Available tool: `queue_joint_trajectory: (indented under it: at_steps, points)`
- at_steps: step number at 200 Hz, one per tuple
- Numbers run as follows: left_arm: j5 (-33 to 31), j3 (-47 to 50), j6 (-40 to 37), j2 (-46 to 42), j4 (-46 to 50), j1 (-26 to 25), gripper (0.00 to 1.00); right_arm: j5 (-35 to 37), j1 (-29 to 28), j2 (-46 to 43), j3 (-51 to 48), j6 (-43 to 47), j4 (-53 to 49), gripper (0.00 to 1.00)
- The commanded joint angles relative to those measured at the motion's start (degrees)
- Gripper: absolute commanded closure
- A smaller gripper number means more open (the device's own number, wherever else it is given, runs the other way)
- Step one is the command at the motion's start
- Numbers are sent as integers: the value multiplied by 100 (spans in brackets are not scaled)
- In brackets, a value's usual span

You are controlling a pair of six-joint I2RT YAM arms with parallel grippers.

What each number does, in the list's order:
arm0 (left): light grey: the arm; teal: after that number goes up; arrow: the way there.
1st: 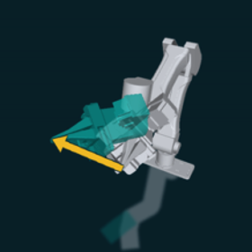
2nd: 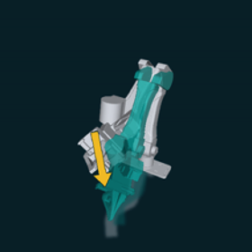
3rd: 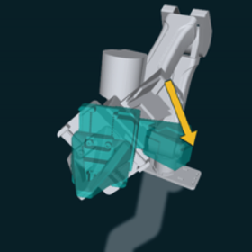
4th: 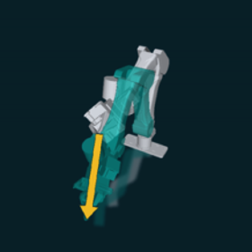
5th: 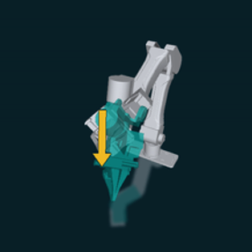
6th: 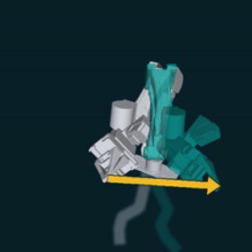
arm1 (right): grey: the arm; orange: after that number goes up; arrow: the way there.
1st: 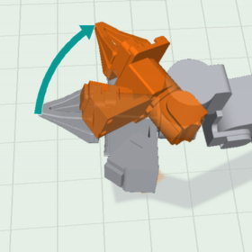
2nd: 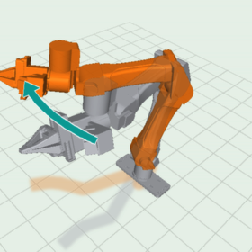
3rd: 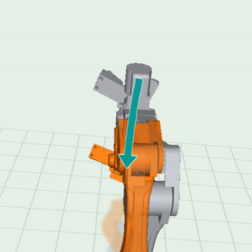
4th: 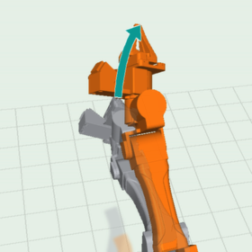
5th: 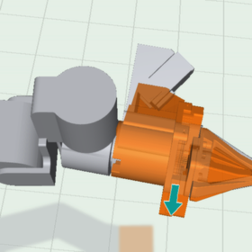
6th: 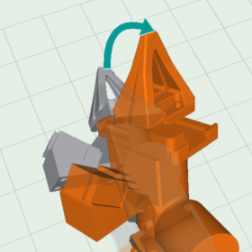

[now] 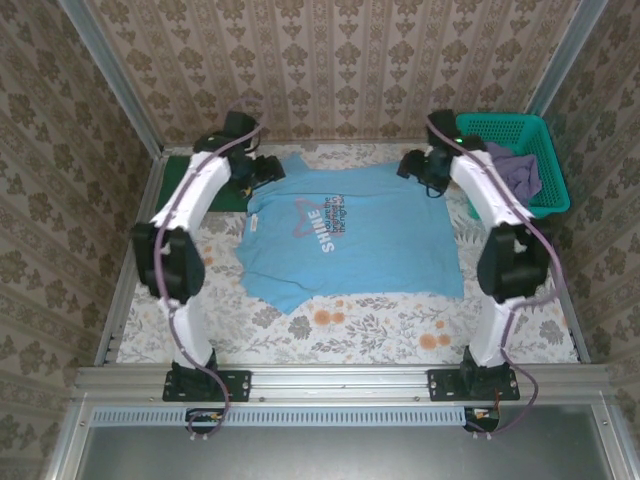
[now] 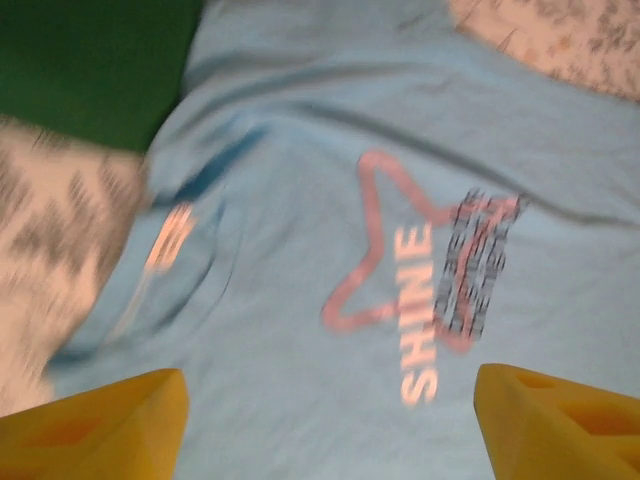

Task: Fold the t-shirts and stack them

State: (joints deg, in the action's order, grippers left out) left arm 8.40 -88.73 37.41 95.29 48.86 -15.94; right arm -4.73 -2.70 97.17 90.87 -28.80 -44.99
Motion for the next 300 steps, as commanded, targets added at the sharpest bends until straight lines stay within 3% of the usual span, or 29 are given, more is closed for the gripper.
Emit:
queue_joint_trajectory:
  at_steps: [1, 26, 44, 83, 129, 195, 277, 300]
  points:
    - [409, 1631, 303, -787, -291, 368, 34, -426, 265, -907, -1428, -78, -47, 31]
    - [1359, 3108, 219, -1521, -700, 934, 53, -607, 463, -2230, -3171, -555, 209, 36]
    - [1819, 3572, -137, -1658, -793, 1126, 53, -742, 626, -2852, -4110, -855, 220, 40]
    - [2061, 4003, -491, -1493, -860, 1448, 54, -801, 795, -3521, -5210, -1232, 394, 44]
    - [1736, 4282, -981, -1151, -961, 1722, 58, -968, 802, -3571, -5483, -1369, 619, 46]
    - [2083, 4443, -961, -741, -1562, 1705, 62, -955, 815, -3696, -5544, -1243, 525, 46]
    - [2184, 4348, -912, -478, -1738, 1614, 81, -497, 919, -3894, -5605, -1275, 250, 46]
    - [2099, 4293, -971, -540, -1595, 1543, 82, -301, 1047, -4021, -5637, -1334, 93, 46]
